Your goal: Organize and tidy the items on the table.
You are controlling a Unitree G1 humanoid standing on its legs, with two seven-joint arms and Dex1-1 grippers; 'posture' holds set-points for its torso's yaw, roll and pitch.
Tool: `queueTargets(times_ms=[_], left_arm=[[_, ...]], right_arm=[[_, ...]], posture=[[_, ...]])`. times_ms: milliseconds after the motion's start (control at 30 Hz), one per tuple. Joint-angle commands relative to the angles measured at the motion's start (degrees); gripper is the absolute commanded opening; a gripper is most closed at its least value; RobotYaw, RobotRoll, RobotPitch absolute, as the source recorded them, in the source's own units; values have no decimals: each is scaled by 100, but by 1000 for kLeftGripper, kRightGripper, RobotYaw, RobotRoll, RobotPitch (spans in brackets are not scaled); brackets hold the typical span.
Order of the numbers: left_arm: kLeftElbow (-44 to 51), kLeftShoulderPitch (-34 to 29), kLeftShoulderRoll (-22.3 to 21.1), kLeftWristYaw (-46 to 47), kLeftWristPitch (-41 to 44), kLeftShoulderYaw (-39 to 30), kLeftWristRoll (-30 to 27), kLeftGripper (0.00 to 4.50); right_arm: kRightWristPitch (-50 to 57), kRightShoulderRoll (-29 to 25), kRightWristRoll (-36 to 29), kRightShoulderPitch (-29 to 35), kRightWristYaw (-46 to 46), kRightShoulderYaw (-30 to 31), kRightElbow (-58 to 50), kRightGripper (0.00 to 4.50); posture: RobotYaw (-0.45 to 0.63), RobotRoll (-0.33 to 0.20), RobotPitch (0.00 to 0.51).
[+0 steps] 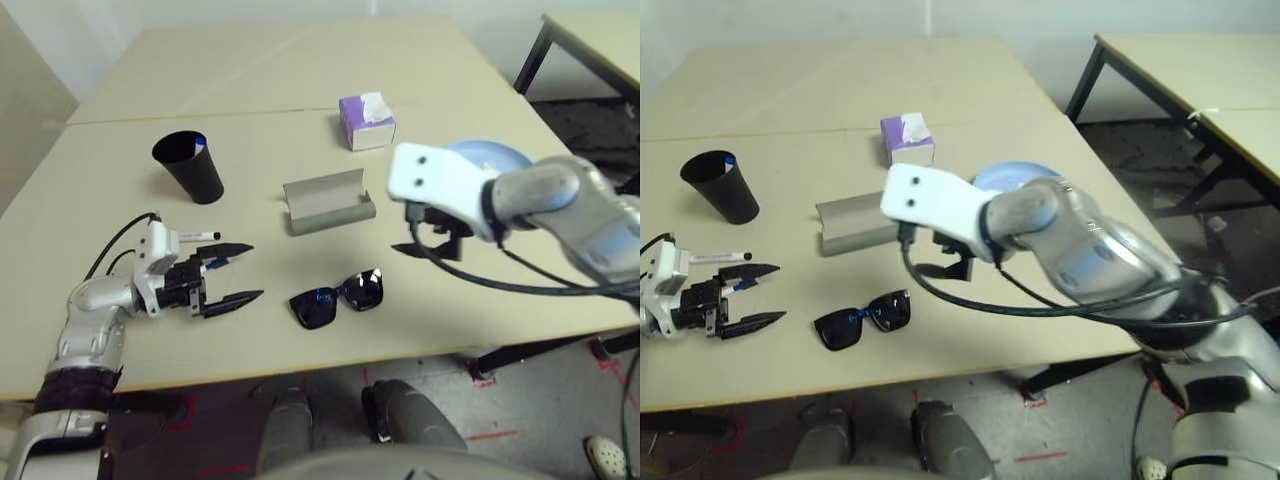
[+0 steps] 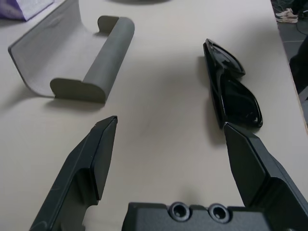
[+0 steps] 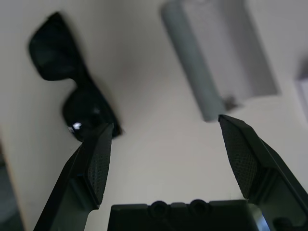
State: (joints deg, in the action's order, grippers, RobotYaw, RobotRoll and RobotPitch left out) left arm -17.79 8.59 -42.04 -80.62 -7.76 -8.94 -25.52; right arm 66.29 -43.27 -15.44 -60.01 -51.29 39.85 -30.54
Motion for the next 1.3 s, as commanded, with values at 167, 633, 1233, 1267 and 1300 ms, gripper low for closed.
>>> queueTargets(times_ms=[167, 633, 1233, 1267, 1300], left_arm=[[-208, -51, -87, -123, -114, -54, 37, 4500], [450, -373, -557, -987, 25, -77, -275, 4500], [102, -346, -877, -1039, -121, -211, -221, 4500], [59, -322, -857, -1037, -145, -199, -209, 4500], [30, -309, -845, -1040, -162, -194, -201, 4500]], right_arm=[[489, 592, -14, -127, -22, 492, 173, 4452], [323, 1482, 524, -172, 310, 1245, 1265, 4452], [428, 1870, 422, -151, 175, 1389, 1360, 4452], [412, 1901, 434, -155, 173, 1407, 1381, 4452], [405, 1924, 442, -156, 172, 1415, 1394, 4452]], posture=[[-126, 0, 115], [-87, 0, 133], [-81, 0, 133], [-81, 0, 133], [-81, 0, 133]])
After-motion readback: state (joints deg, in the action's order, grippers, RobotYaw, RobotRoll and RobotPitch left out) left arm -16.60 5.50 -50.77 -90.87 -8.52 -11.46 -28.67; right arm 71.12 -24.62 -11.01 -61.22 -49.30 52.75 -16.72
